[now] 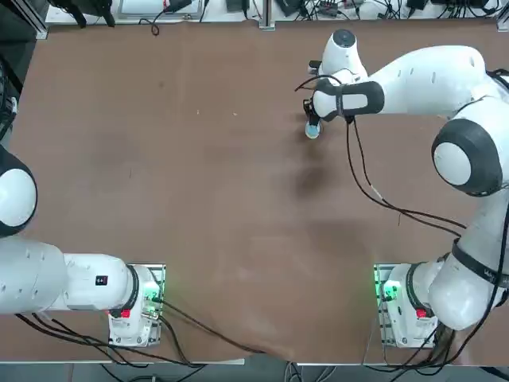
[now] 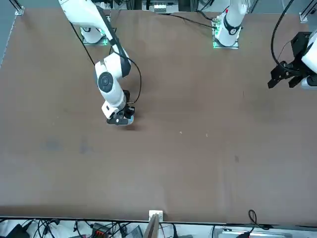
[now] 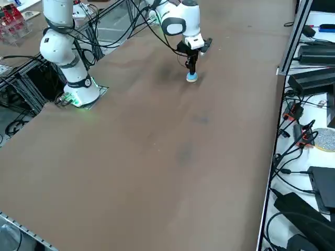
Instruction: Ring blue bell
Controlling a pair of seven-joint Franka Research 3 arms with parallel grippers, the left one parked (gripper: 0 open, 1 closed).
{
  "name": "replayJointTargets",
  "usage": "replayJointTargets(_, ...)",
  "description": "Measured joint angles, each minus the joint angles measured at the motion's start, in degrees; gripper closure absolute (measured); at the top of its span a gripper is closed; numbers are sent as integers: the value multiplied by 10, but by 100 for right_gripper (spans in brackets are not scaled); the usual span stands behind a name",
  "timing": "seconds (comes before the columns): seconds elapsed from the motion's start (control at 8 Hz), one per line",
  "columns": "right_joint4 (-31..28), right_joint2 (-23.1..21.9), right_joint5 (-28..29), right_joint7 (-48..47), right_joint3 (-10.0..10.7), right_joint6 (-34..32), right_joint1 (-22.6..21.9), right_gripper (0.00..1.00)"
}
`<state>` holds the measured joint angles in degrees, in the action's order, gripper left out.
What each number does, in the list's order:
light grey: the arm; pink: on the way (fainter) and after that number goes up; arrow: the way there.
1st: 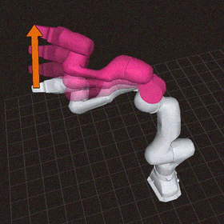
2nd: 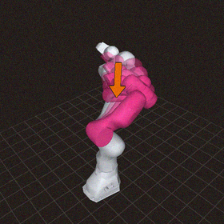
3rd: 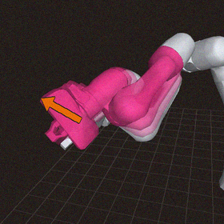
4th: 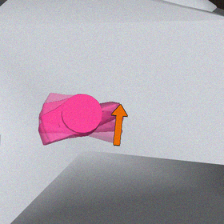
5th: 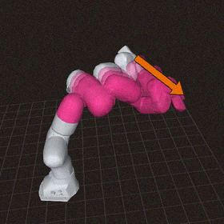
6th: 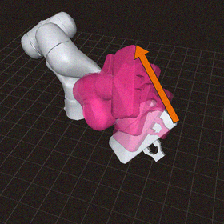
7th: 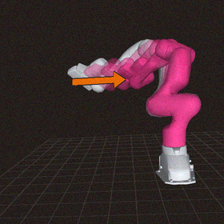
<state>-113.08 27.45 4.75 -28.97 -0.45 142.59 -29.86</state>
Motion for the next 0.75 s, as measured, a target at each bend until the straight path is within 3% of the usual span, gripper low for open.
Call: replayJointTargets(0.75, 0, 0, 0, -1, 1, 1, -1, 99)
